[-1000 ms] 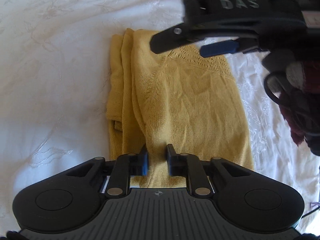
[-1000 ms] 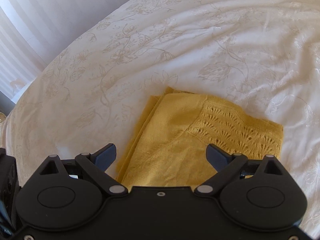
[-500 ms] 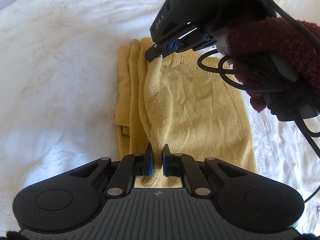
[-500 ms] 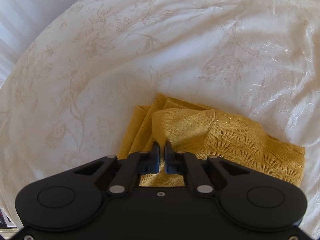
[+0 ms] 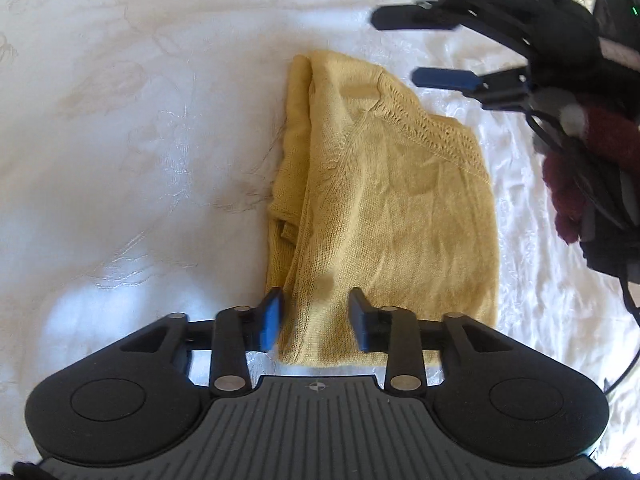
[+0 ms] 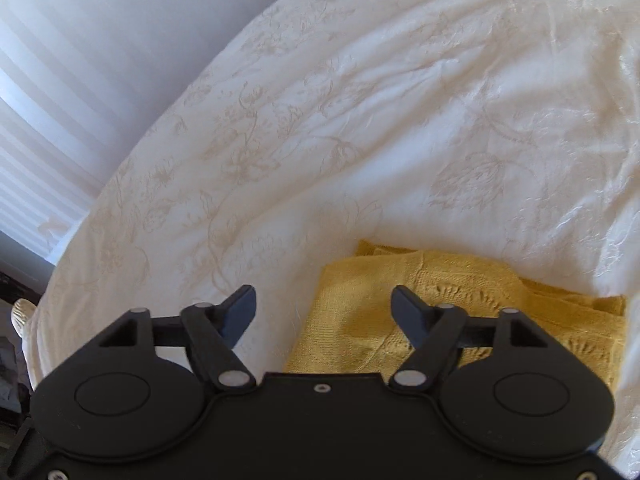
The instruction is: Fold small clothes
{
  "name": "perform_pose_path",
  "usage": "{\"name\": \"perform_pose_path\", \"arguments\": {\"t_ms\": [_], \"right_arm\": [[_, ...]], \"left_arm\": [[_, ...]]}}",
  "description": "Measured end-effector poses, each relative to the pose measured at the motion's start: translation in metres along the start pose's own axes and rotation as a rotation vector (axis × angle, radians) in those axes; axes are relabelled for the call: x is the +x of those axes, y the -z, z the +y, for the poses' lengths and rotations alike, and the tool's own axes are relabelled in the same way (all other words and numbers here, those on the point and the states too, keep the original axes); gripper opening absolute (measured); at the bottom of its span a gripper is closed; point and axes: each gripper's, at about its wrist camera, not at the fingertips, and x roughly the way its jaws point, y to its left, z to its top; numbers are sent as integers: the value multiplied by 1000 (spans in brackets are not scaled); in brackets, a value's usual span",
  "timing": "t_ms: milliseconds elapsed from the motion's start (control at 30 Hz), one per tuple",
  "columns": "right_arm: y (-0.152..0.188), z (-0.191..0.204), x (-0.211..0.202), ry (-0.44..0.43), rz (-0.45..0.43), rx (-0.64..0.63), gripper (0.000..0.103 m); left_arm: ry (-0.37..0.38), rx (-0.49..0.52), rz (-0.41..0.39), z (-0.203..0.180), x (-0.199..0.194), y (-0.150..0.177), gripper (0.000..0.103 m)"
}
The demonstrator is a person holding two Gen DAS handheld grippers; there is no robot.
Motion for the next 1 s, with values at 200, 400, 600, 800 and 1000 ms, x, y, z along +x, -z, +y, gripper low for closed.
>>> {"name": "perform_pose_path", "arguments": {"t_ms": [200, 400, 600, 800, 1000], "right_arm": [[24, -73, -55, 118, -41, 102, 90], [57, -126, -61, 108, 12, 236, 92], [67, -142, -27, -49, 51, 325, 97], [51, -144, 3, -181, 25, 389, 103], [53, -142, 7, -175, 23, 370, 103]], "left_arm": [[3, 39, -24, 4, -5, -7, 67], [59, 39, 48, 4, 18, -12, 67], [124, 80, 94, -11, 46, -24, 70], [200, 78, 111, -15, 64, -34, 83], [245, 44, 118, -11, 65, -33, 81]]}}
